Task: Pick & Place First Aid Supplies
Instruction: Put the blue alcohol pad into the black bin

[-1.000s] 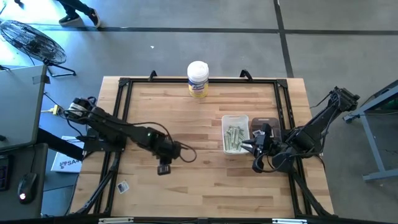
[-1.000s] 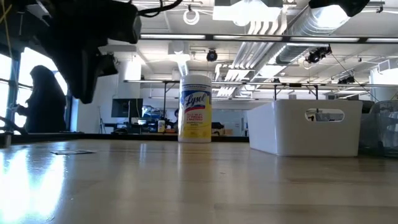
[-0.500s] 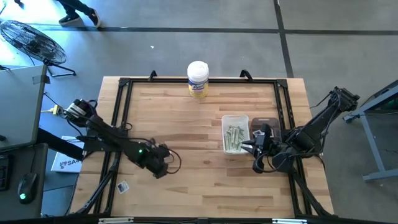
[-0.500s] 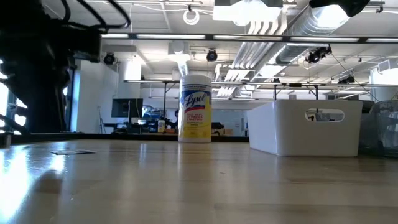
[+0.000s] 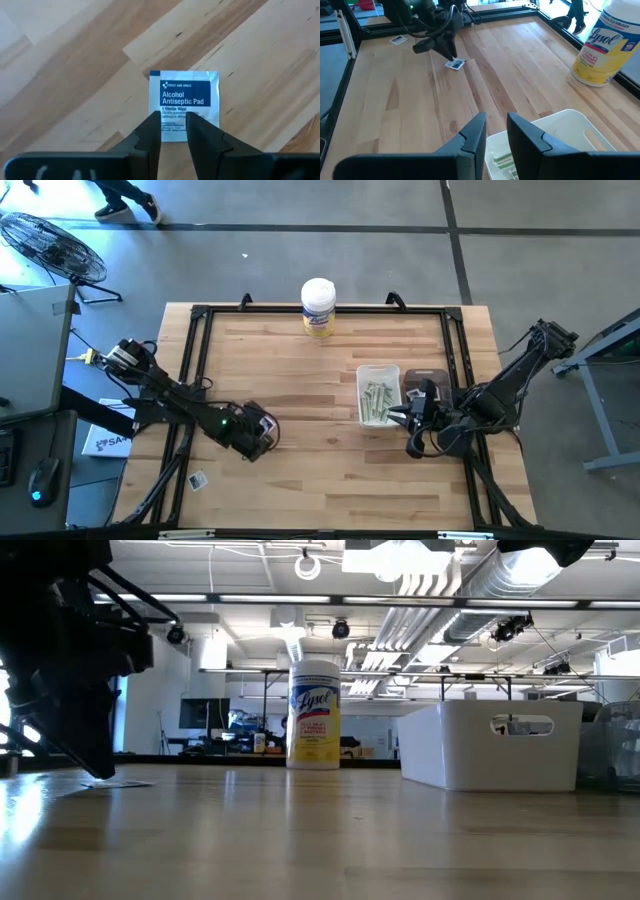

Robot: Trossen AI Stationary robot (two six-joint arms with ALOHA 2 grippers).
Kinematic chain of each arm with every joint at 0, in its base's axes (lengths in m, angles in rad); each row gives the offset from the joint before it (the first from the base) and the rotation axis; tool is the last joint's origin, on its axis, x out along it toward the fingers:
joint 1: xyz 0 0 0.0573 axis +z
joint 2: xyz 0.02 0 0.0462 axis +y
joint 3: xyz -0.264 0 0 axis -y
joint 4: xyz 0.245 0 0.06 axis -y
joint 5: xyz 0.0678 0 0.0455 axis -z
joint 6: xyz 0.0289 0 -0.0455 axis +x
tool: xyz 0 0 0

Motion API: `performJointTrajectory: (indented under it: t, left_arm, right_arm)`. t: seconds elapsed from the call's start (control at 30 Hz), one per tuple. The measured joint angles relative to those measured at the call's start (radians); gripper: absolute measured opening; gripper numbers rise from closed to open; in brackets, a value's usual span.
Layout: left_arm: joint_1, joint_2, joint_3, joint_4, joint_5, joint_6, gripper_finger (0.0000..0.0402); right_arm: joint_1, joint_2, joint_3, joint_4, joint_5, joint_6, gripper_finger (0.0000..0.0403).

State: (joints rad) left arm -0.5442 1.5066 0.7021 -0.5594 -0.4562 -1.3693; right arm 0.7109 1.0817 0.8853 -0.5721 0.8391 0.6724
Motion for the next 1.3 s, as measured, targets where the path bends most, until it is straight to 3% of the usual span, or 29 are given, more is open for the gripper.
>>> performJointTrajectory:
  t: [0.27,0.67,1.0,1.3]
  left_arm:
    - [0.0,-0.002,-0.044,0.017,0.002,-0.024,0.0087]
    - [0.0,0.001,-0.016,0.036,-0.056,0.029,0.0087]
    - [0.0,0.001,-0.016,-0.018,-0.042,-0.077,0.0088]
    - [-0.001,0.067,-0.012,-0.022,-0.024,-0.103,0.0117]
  right_arm:
    - [0.0,0.0,0.0,0.0,0.0,0.0,0.0071]
    - [0.0,0.0,0.0,0.0,0.004,0.0,0.0071]
    - [0.0,0.0,0.0,0.0,0.003,0.0,0.0071]
    - [0.0,0.0,0.0,0.0,0.003,0.0,0.0071]
